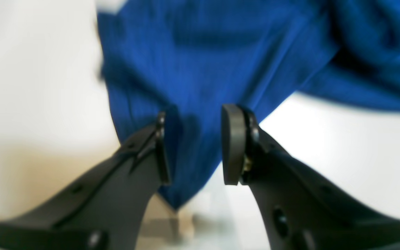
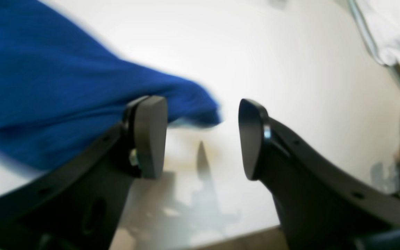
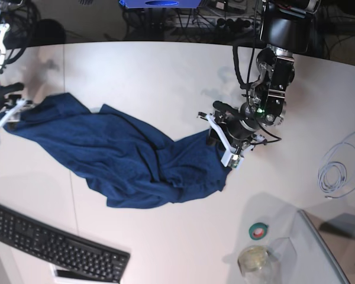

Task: Layout the t-shirt on the table in an organized manner, then fold the t-shirt properly
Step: 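Grasp opposite shirt edges with both grippers and pull them apart, then stretch the shirt between both grippers and lay it flat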

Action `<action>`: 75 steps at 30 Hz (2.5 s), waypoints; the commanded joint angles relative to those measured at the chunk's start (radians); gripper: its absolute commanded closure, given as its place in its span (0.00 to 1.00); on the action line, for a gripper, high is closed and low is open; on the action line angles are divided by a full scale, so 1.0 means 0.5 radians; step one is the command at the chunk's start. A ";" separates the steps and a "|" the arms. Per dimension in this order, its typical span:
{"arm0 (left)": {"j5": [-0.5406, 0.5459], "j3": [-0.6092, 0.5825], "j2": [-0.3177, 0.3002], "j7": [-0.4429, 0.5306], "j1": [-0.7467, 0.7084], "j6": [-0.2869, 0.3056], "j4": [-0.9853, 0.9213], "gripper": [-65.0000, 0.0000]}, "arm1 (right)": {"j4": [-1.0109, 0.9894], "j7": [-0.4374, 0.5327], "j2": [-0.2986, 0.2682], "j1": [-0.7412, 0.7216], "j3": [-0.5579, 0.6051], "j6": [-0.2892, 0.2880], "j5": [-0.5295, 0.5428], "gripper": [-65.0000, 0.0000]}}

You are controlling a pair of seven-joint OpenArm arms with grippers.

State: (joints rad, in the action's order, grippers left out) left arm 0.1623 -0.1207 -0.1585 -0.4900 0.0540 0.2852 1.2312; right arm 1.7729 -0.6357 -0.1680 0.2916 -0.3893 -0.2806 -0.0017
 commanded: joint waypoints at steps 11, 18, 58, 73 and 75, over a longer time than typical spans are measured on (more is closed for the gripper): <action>0.011 0.007 -0.102 0.414 0.105 -0.010 -0.445 0.69 | -0.055 0.135 0.000 -0.066 1.133 0.308 0.048 0.52; 0.011 0.007 -0.126 0.420 0.047 -0.010 -0.442 0.69 | -0.420 0.138 0.000 -0.287 1.375 0.483 0.048 0.52; 0.014 0.022 -0.283 0.423 0.068 -0.010 -0.442 0.69 | 0.445 -0.271 0.104 0.029 -0.159 -0.835 0.063 1.00; 0.014 0.400 -0.277 0.402 -0.113 -0.010 -0.037 0.69 | 0.252 -0.396 0.233 0.204 -0.042 -0.835 0.051 0.99; 0.027 0.400 -0.274 0.402 -0.186 -0.010 0.101 0.69 | 0.227 -0.399 0.249 0.213 -0.015 -0.835 0.051 0.95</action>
State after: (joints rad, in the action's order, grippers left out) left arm 0.1635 0.0750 -0.2859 -0.3138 -0.0528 0.2844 1.2629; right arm 1.8751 -0.8391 -0.0349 0.3950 -0.3923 -0.7002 0.0231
